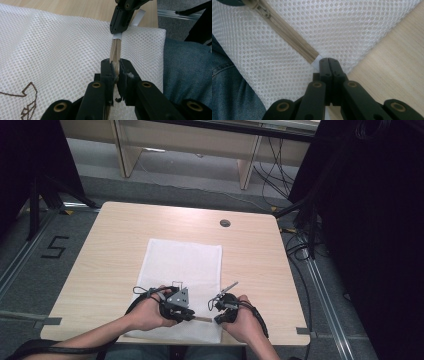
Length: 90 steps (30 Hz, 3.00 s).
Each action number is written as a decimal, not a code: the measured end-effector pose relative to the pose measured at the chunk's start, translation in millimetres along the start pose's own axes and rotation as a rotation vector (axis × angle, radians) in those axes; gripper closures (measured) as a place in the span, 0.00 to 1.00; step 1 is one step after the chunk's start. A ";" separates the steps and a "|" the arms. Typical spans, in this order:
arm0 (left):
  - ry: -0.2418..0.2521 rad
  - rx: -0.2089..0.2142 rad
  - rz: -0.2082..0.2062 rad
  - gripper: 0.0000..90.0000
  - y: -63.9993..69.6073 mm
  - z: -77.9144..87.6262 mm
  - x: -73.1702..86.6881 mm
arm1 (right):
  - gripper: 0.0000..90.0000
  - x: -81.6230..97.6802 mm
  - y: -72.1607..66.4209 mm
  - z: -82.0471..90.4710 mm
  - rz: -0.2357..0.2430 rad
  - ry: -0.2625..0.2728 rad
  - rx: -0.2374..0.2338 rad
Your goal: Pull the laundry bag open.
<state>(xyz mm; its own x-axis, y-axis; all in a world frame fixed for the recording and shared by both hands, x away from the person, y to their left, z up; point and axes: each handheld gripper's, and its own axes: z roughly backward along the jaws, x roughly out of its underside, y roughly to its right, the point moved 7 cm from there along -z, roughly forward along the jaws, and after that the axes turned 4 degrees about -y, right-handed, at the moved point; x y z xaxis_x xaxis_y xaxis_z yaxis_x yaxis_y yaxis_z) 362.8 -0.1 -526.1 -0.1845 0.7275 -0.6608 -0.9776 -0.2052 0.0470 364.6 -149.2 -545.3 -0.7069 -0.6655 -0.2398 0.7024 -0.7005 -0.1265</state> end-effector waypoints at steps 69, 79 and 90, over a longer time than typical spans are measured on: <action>0.010 -0.028 0.040 0.91 -3.4 33.4 28.9 | 1.00 -0.4 -0.2 -0.2 0.012 -0.007 0.017; 0.019 -0.028 0.060 0.91 -4.3 38.7 32.2 | 1.00 0.6 -0.6 0.6 0.002 -0.021 0.027; 0.016 -0.023 0.076 0.91 -5.5 41.9 36.1 | 1.00 0.0 -0.7 -0.1 0.011 -0.007 0.017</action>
<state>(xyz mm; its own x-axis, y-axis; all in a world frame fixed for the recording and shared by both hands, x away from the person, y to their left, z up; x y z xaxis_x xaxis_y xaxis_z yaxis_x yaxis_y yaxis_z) 357.2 54.7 -518.8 -0.2564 0.6989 -0.6677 -0.9581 -0.2749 0.0801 364.2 -148.6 -545.3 -0.6995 -0.6752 -0.2341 0.7088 -0.6971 -0.1076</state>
